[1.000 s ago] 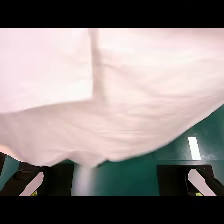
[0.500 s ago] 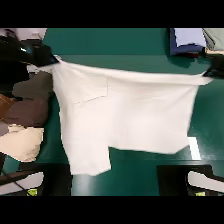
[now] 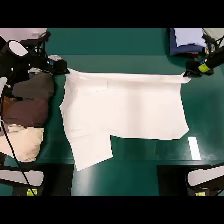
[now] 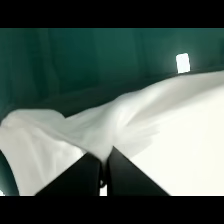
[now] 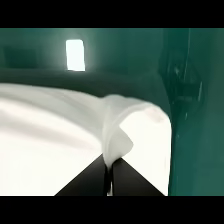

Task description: Fold the shirts.

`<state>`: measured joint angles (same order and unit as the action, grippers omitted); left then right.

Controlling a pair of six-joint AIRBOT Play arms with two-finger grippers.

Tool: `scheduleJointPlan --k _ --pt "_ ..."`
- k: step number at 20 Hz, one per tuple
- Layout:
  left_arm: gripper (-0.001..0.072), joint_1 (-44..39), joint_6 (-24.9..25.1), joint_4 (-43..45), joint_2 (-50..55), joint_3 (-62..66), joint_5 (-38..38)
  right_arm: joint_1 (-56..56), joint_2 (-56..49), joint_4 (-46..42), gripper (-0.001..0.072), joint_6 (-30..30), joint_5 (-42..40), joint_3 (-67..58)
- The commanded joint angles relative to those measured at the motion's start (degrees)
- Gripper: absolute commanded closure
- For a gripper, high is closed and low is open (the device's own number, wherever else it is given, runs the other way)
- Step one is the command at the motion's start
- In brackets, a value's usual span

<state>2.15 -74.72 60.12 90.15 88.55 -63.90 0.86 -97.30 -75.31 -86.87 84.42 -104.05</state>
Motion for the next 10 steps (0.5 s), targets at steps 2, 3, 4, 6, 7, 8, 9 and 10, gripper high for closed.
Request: scheduleJointPlan --k 2,3,4,6,7,8,9,10 --pt "0.068 0.02 1.29 1.42 0.5 -5.01 -5.27 -0.07 3.48 -2.67 0.0698 1.01 -3.78 11.17" --pt "0.068 0.02 1.29 1.38 0.5 -7.34 -4.26 -0.07 4.35 -2.58 0.0697 0.98 -4.92 14.29" --pt "0.068 0.02 1.27 1.36 0.5 -9.35 -3.39 -0.07 4.81 -2.34 0.0697 0.94 -5.64 16.59" --pt "0.0677 0.02 0.83 1.38 0.5 -12.44 -2.6 -0.07 4.87 -2.23 0.0673 0.13 -6.25 19.34" --pt "0.0487 0.02 -0.39 1.4 0.5 -13.2 -2.6 -0.07 4.9 -2.1 0.0456 0.09 -6.12 20.33" --pt "0.0187 0.02 -1.86 1.42 0.48 -13.25 -2.78 -0.07 4.9 -1.11 0.0343 0.11 -5.73 20.59" --pt "0.0159 0.04 -3.26 1.42 0.17 -13.05 -3.61 -0.07 5.16 0.24 0.0342 0.15 -5.29 20.46" --pt "0.0159 0.02 -3.3 1.53 -0.7 -12.85 -5.38 -0.07 6.16 0.81 0.0343 0.17 -4.74 20.46"
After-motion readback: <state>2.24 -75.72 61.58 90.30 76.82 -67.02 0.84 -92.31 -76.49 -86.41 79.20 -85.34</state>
